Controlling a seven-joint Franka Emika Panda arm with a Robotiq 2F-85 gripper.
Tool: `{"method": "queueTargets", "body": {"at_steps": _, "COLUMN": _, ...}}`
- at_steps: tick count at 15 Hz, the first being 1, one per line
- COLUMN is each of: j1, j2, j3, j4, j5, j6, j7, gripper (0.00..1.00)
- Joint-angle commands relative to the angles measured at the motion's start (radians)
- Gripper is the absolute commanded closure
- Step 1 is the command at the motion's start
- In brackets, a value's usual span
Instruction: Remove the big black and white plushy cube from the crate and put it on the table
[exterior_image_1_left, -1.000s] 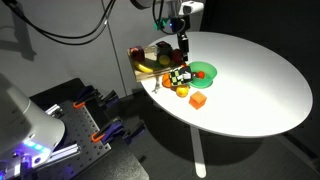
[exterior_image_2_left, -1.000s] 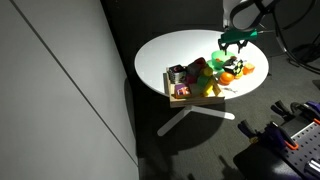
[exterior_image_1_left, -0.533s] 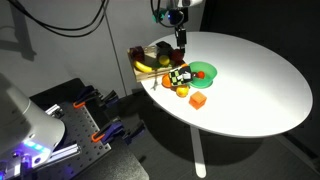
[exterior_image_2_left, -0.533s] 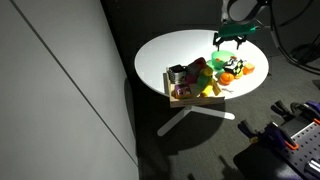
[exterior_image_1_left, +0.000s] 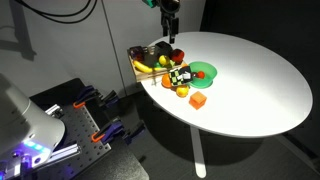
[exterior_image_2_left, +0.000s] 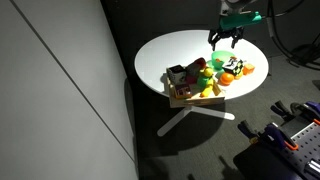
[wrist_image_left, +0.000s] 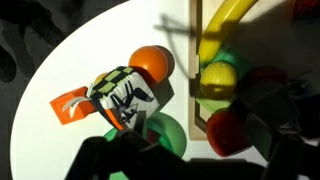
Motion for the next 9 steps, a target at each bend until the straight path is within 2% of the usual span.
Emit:
{"method": "queueTargets", "body": {"at_steps": 1, "j1": -0.024, "j2": -0.072, "j3": 0.034, "j4": -0.018, "j5": 0.074, "j6": -0.135, "j7": -0.184, "gripper": 0.00}}
{"method": "queueTargets", "body": {"at_steps": 5, "j1": -0.027, "j2": -0.117, "j3": 0.047, "j4": -0.009, "j5": 0.122, "j6": -0.265, "j7": -0.322, "gripper": 0.00}}
{"method": "queueTargets", "body": {"at_steps": 9, "j1": -0.016, "j2": -0.155, "j3": 0.043, "j4": -0.004, "j5": 0.104, "j6": -0.328, "j7": -0.290, "gripper": 0.00}}
